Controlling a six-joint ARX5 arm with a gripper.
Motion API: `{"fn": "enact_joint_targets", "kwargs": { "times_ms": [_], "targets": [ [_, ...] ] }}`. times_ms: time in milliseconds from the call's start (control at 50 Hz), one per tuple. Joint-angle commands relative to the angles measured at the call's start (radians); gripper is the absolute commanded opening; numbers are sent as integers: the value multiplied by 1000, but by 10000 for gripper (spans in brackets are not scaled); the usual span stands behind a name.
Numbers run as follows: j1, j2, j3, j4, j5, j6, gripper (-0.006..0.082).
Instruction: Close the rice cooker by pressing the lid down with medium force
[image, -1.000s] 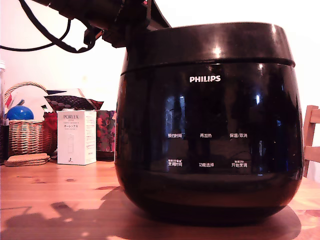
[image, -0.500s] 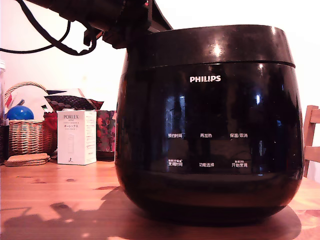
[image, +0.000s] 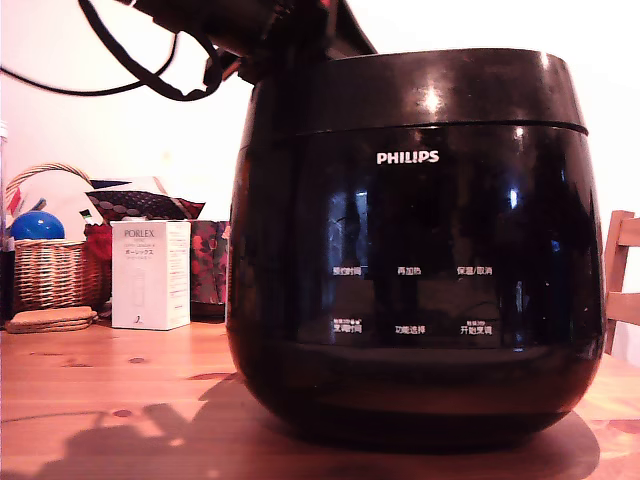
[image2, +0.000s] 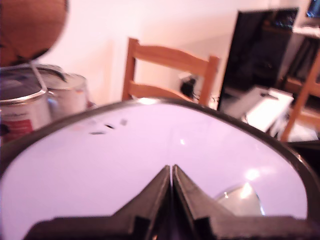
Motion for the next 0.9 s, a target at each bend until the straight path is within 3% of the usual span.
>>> {"fn": "enact_joint_targets", "kwargs": {
  "times_ms": [0,480,620,880],
  "targets": [
    [7,16,24,-12,-15,45,-24],
    [166,-151,77,-103,-166,177,-24],
    [235,-211,77,-143,-239,259,-24],
    [383,-314,77,-255,-341,285,-24]
  ]
}}
